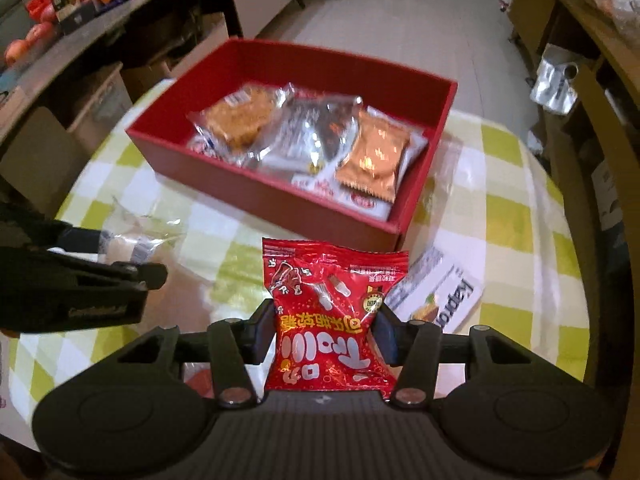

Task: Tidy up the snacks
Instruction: 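Lift both held bags and carry them over the red box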

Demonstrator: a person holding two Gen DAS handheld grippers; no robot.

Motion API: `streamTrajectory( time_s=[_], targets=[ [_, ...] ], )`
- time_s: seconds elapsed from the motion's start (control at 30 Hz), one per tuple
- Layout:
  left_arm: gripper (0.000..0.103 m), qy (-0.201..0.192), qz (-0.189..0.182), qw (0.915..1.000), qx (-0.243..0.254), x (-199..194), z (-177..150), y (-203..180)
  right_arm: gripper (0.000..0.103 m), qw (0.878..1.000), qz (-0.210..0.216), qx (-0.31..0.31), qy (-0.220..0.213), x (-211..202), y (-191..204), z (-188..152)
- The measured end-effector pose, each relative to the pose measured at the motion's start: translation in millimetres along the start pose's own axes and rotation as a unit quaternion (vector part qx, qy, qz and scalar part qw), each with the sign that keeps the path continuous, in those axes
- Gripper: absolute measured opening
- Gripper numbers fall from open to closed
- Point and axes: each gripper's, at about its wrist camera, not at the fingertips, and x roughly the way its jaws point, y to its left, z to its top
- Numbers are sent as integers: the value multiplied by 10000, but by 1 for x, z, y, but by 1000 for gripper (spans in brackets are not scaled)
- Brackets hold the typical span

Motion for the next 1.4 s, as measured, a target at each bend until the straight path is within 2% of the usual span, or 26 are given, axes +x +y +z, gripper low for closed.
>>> streamTrajectory(
  time_s=[0.23, 0.6, 0.83, 1.07, 1.27, 1.33, 1.4],
  targets=[
    [63, -354, 83, 9993, -39, -14, 23, -3, 58, 9998, -87, 21, -190, -5, -2, 21],
    [63, -477, 94, 9987, -153, -11, 54, -6, 58, 9988, -265, 163, -379, -3, -16, 53],
    [63, -721, 247, 9968, -223, -12, 85, -6, 58, 9980, -301, 166, -537, 7, -19, 80],
    [62, -853, 293, 9955, -275, 5, 117, -10, 58, 9965, -172, 391, -719, 30, -31, 104],
    [63, -833, 338, 9952, -375, 28, 130, -4, 58, 9958, -59, 488, -779, 57, -38, 115],
    [65, -774, 381, 9956, -368, 36, 131, -2, 58, 9964, -156, 405, -727, 65, -35, 117],
    [72, -786, 454, 9952, -361, 39, 132, -2, 58, 9960, -214, 407, -764, 68, -36, 118]
  ],
)
